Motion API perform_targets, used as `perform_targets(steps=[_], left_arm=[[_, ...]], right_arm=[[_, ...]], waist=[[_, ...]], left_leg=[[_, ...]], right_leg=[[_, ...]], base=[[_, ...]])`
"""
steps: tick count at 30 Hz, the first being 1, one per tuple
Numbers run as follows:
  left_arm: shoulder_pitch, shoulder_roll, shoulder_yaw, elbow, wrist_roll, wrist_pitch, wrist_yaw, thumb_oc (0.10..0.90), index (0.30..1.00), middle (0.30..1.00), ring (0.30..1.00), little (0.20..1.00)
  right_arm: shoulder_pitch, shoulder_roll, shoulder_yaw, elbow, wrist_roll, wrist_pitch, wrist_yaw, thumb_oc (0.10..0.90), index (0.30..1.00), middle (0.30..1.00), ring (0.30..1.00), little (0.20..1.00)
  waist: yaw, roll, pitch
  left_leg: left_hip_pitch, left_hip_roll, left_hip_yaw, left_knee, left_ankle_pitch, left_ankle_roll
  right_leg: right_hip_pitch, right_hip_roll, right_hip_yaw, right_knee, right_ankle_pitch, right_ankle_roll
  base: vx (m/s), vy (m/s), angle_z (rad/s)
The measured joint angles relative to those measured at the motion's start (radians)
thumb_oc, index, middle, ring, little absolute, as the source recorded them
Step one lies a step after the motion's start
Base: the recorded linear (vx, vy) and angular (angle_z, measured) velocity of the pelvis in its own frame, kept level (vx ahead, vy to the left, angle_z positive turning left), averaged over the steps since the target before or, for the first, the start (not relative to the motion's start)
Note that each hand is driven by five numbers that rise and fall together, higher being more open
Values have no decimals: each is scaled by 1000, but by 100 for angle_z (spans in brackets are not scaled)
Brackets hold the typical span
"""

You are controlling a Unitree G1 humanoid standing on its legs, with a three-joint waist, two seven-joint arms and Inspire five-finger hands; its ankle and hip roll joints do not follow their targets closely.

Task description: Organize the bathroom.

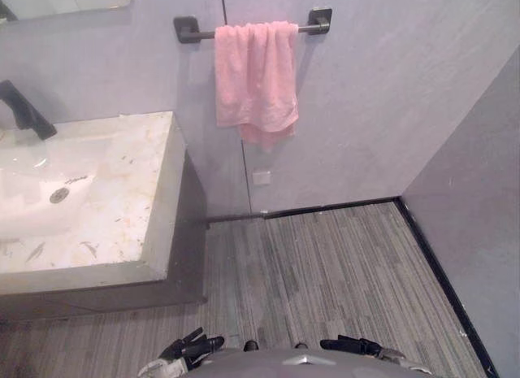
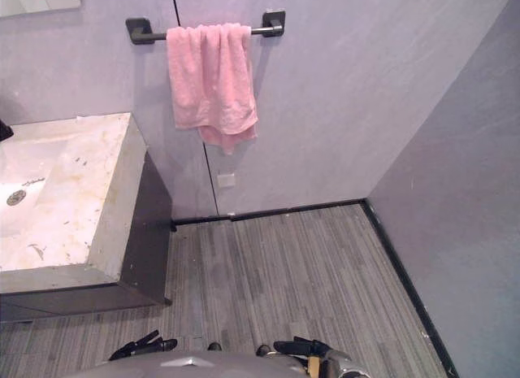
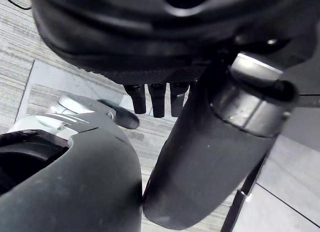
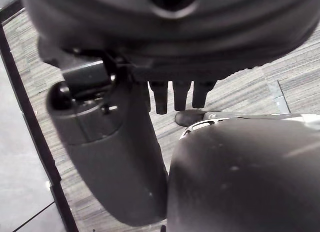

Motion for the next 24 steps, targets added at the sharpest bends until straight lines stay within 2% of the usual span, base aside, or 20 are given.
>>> perform_targets(steps=[24], left_arm=[[-8, 0, 7, 2, -1, 18, 2, 800, 900, 900, 900, 900]], right_arm=[[-1, 0, 0, 2, 0, -1, 1, 800, 900, 900, 900, 900]], waist=[[0, -1, 2]], left_leg=[[1, 0, 4, 0, 0, 0]], right_leg=[[-1, 0, 1, 0, 0, 0]], base=[[0, 0, 0]])
